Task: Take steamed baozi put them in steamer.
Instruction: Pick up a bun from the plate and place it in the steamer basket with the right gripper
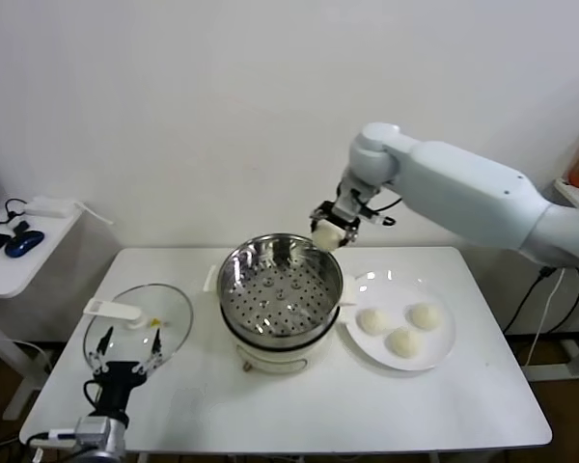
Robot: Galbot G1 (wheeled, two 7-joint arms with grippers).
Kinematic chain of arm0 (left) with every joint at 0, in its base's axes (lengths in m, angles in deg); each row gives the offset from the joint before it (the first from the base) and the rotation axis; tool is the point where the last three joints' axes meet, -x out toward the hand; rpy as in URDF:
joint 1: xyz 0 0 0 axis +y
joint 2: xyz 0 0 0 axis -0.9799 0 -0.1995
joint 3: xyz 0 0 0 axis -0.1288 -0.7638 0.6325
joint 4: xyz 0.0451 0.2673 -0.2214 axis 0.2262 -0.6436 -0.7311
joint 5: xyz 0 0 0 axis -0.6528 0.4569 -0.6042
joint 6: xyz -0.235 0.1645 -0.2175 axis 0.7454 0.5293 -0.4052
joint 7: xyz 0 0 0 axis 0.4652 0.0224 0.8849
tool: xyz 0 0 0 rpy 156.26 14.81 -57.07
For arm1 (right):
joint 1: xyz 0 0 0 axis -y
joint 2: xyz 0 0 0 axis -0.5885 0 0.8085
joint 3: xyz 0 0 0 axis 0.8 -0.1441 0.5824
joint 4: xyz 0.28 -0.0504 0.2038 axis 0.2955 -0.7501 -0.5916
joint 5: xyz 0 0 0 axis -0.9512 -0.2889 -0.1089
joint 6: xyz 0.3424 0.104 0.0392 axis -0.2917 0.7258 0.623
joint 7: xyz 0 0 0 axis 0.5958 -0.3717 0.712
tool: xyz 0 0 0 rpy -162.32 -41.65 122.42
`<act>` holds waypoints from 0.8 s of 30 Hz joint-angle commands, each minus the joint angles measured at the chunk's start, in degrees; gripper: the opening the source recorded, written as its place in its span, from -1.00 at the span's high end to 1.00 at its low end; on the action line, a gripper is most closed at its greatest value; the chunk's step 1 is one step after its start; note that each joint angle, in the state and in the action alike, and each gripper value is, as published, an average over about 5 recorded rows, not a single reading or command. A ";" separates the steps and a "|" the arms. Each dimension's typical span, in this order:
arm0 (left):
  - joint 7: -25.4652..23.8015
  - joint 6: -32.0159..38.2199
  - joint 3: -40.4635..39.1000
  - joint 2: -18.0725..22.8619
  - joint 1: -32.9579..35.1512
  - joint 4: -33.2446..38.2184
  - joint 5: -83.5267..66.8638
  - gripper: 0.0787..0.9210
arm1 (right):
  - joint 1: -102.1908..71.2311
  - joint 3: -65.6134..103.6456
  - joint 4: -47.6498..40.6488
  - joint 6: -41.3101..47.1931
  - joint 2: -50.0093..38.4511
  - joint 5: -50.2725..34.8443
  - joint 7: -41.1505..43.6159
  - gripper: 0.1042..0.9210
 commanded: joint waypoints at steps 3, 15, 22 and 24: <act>-0.16 -0.15 0.28 -0.83 0.26 0.17 -0.02 -0.77 | -5.43 2.57 -5.86 -8.97 12.80 14.80 -0.53 -0.45; -0.15 -0.26 0.84 -2.28 0.35 -0.31 -1.40 -0.77 | -12.01 7.62 -12.75 -14.55 16.86 28.97 -2.17 -0.45; -0.15 -0.38 0.97 -2.53 0.08 -0.67 -1.68 -0.77 | -13.99 9.36 -14.99 -15.27 17.83 31.70 -2.52 -0.47; -0.15 -0.38 0.97 -2.52 0.05 -0.78 -1.69 -0.77 | -14.38 9.55 -15.42 -15.19 17.99 31.75 -2.54 -0.48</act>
